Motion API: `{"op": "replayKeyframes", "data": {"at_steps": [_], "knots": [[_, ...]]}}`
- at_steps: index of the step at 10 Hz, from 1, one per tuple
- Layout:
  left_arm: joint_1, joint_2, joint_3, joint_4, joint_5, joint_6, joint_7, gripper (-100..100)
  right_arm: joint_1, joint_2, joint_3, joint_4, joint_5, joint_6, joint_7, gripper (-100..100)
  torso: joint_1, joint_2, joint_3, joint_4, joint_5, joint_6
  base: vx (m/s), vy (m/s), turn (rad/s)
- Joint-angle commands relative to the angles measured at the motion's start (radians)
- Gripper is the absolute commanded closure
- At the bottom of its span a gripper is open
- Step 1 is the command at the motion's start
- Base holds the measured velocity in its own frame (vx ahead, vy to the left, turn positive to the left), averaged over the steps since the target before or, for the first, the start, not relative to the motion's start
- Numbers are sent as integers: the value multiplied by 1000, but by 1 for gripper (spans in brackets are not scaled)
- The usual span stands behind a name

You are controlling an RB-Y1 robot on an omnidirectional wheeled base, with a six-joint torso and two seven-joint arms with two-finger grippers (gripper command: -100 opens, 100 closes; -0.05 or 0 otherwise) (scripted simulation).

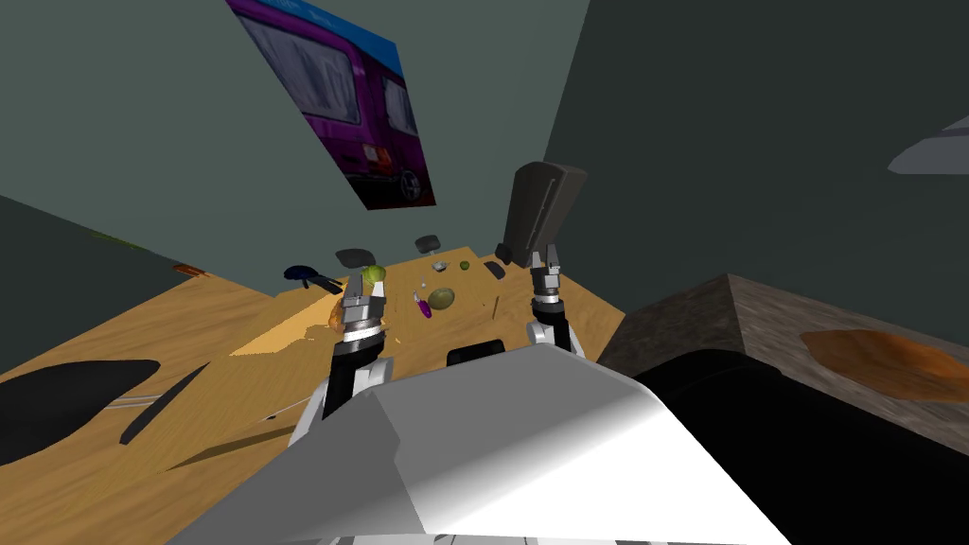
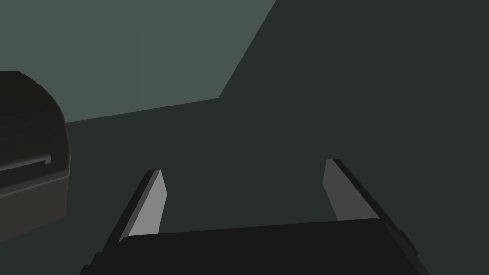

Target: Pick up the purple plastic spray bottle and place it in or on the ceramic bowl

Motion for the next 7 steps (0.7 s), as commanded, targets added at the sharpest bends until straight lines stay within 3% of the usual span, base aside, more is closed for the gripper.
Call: {"op": "replayKeyframes", "data": {"at_steps": [1, 6, 7], "knots": [[-3, 41, 4, 47, -1, -1, 1, -100, 0, 0, 0, 0, 0, 0, 0, 0, 0, 0, 0, 0, 0, 0, -41, -87, -18], [-29, 163, 6, 197, -14, 10, -9, -100, 0, 0, 0, 0, 0, 0, 0, 0, -1, 1, 1, 0, 0, 0, -49, -117, -19], [-29, 163, 6, 208, -14, 10, -9, -100, 0, 0, 0, 0, 0, 0, 0, 0, -2, 1, 1, 0, 0, 0, -34, -101, -2]]}}
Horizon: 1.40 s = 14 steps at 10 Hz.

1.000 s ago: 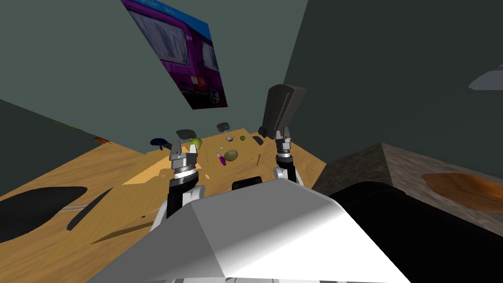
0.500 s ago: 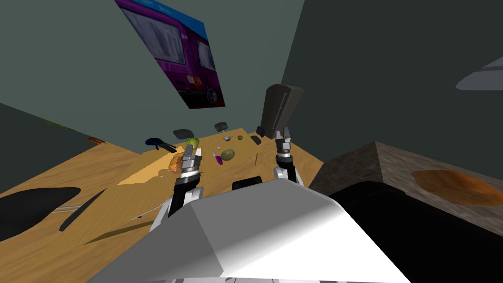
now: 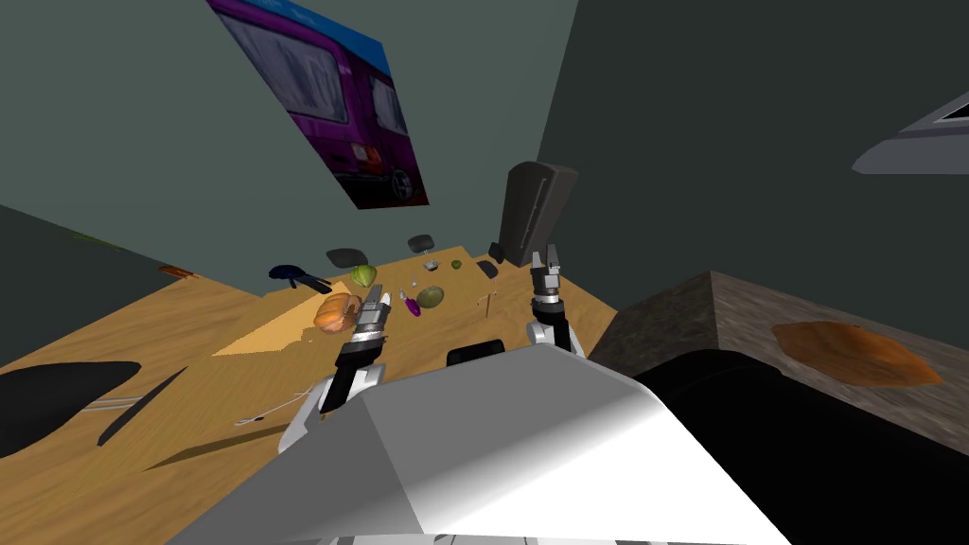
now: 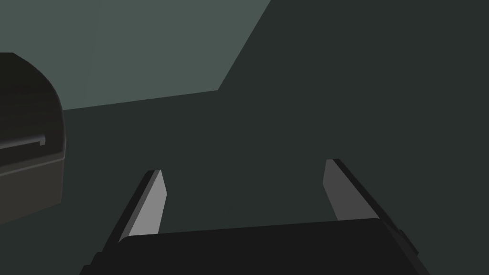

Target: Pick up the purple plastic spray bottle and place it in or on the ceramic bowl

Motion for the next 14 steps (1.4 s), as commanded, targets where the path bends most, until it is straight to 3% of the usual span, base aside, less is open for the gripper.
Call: {"op": "replayKeyframes", "data": {"at_steps": [1, 8, 14], "knots": [[-3, 33, 2, 40, -3, 5, -1, -100, 0, 0, 0, 0, 0, 0, 0, 0, 0, 0, 0, 0, 0, 0, -37, -84, -12], [-30, 202, -5, 265, -47, 74, -46, -100, 0, 0, 0, 0, 0, 0, 0, 0, 5, -5, -3, -1, 1, 0, 5, -64, -69], [-30, 202, -5, 271, -47, 74, -46, -100, 0, 0, 0, 0, 0, 0, 0, 0, 7, -3, -1, -1, 1, 0, 6, -13, -1]]}}
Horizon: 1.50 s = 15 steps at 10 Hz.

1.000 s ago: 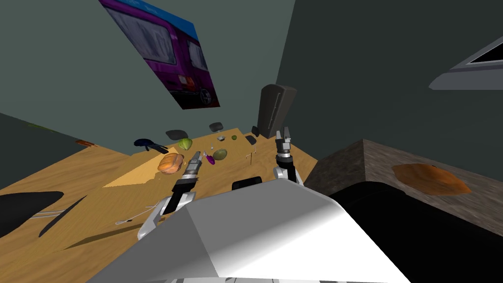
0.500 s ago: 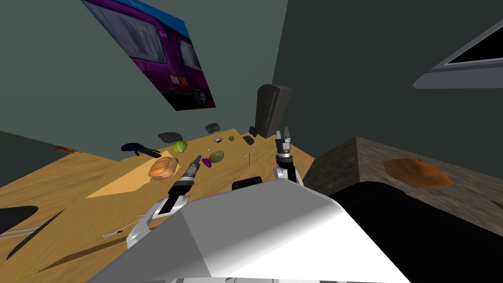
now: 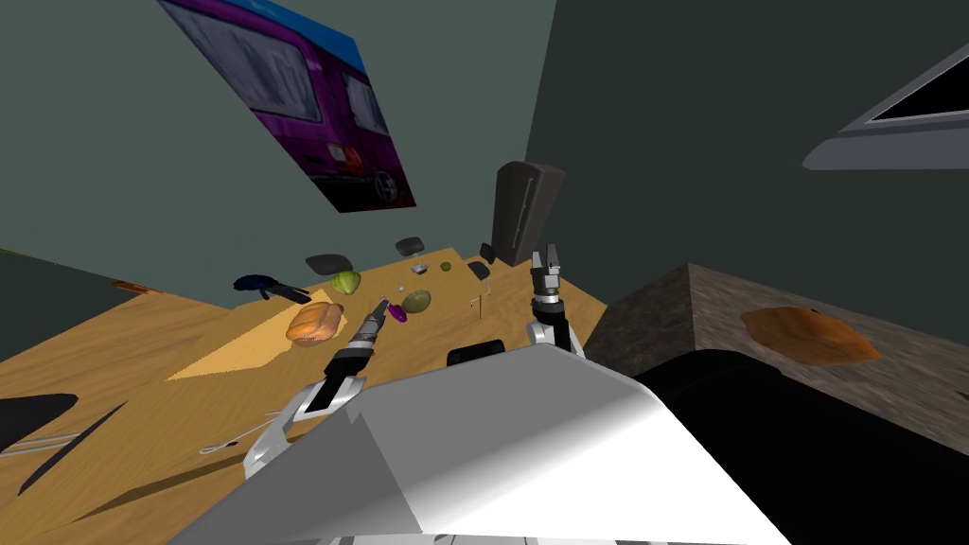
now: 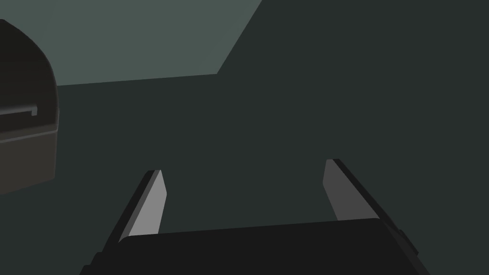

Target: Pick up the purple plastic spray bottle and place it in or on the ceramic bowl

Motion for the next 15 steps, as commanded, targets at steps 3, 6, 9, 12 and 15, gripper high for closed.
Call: {"op": "replayKeyframes", "data": {"at_steps": [3, 6, 9, 12, 15], "knots": [[0, 0, 0, 0, 0, 0, 0, -100, 0, 0, 0, 0, 0, 0, 0, 0, 1, 0, 0, 0, 0, 0, -2, 3, 8], [50, 66, -41, 72, -48, 29, 10, -100, 0, 0, 0, 0, 0, 0, 0, 0, -5, -5, -3, -1, -1, 0, 91, -81, 42], [72, 99, -58, 113, -73, 49, 8, -100, 0, 0, 0, 0, 0, 0, 0, 0, -7, -6, -3, -1, -1, 0, 80, -99, 12], [95, 144, -77, 175, -109, 82, -5, -100, 0, 0, 0, 0, 0, 0, 0, 0, -3, -5, -3, -1, -1, 0, 82, -68, 4], [106, 177, -86, 223, -137, 110, -24, -100, 0, 0, 0, 0, 0, 0, 0, 0, -5, -7, -4, -1, -1, 0, 92, -78, -6]]}}
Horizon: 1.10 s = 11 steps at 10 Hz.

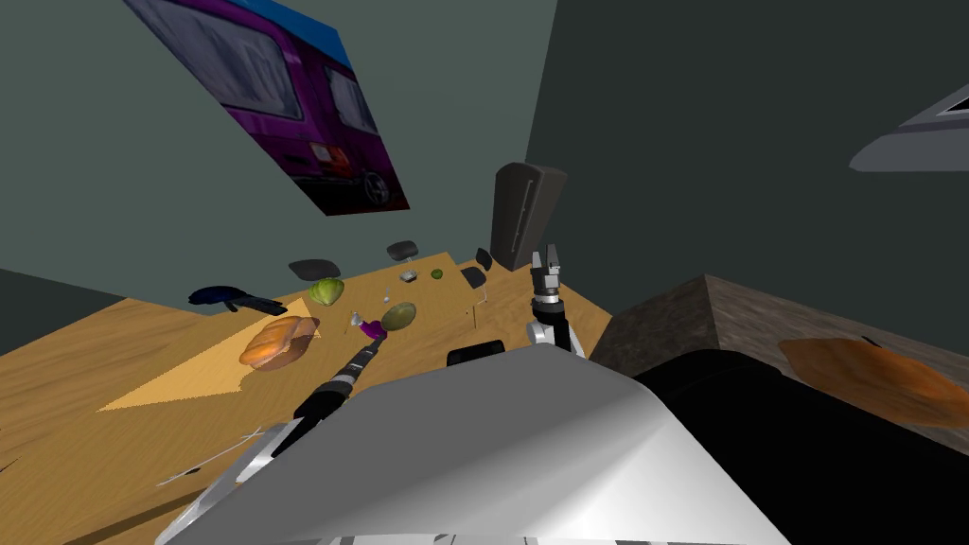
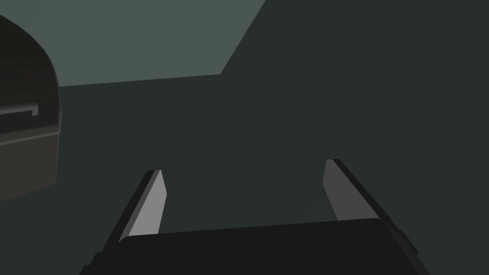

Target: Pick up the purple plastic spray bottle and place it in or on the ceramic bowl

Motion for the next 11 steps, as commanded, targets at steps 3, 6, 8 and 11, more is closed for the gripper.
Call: {"op": "replayKeyframes", "data": {"at_steps": [3, 6, 8, 11], "knots": [[-2, 28, -8, 59, -30, 32, -30, -100, 0, 0, 0, 0, 0, 0, 0, 0, 1, 0, 0, 0, 0, 0, 64, -43, -19], [-5, 60, -7, 119, -60, 75, -71, -100, 0, 0, 0, 0, 0, 0, 0, 0, 2, 1, 1, 0, 0, 0, 65, -42, -35], [-14, 78, 0, 158, -79, 105, -107, -100, 0, 0, 0, 0, 0, 0, 0, 0, 1, 0, 0, 0, 0, 0, 77, -41, -48], [-33, 93, 14, 201, -97, 143, -157, -100, 0, 0, 0, 0, 0, 0, 0, 0, 3, 2, 1, 0, 1, 0, 51, -18, -49]]}}
